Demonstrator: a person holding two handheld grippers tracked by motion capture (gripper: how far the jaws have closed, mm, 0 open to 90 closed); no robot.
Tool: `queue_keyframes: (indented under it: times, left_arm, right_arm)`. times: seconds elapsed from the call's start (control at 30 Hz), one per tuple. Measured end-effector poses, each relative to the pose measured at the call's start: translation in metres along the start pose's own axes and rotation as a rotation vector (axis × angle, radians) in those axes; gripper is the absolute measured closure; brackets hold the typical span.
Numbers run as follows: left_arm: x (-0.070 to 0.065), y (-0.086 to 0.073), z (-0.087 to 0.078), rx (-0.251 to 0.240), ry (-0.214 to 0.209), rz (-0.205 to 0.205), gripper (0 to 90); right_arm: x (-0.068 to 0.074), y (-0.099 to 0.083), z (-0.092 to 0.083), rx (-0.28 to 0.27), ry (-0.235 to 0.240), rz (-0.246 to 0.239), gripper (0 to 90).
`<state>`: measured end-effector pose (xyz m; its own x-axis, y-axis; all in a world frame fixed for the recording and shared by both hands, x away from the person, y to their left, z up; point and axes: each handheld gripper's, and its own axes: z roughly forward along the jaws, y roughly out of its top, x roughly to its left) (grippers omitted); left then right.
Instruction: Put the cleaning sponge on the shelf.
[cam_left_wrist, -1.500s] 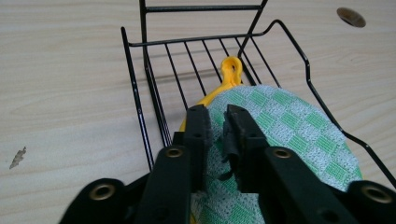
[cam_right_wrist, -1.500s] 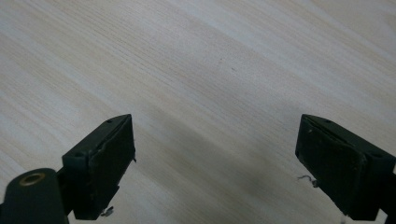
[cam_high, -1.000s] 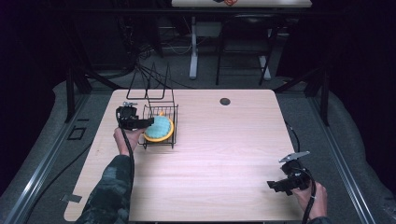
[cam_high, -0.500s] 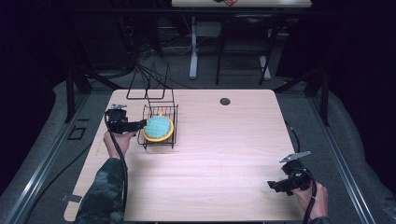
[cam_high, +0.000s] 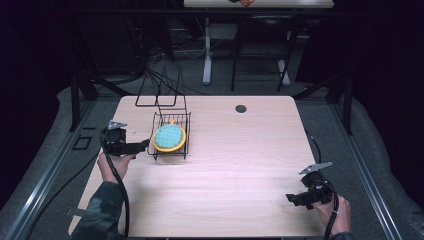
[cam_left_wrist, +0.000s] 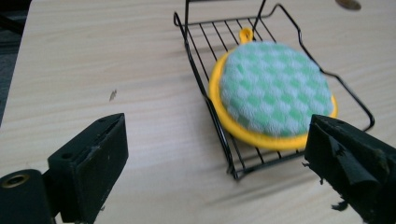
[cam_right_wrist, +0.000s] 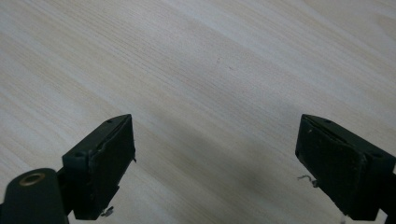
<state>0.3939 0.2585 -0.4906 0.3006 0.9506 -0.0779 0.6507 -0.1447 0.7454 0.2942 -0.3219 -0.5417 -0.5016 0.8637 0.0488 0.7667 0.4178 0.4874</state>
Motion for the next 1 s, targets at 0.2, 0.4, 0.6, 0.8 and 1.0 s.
queue_keyframes:
  times: [0.2,0.4,0.6,0.8,1.0]
  left_arm:
    - [-0.011,-0.013,-0.008,0.03,0.011,0.041,1.8]
    - [-0.016,-0.031,-0.008,0.096,0.003,0.072,0.2]
    - [-0.017,-0.046,-0.012,0.123,-0.006,0.079,0.0]
    - [-0.018,-0.062,-0.014,0.156,-0.019,0.08,0.0]
    - [-0.015,-0.069,-0.016,0.188,-0.03,0.071,0.0]
  right_arm:
    - [0.0,0.0,-0.001,0.001,0.0,0.001,11.4]
    - [0.001,0.0,0.0,0.003,-0.002,-0.001,11.4]
    - [0.002,0.0,0.001,-0.002,0.0,-0.004,11.3]
    - [0.003,-0.001,0.002,0.0,0.003,-0.007,11.4]
    - [0.003,0.001,0.002,0.017,0.001,-0.011,11.4]
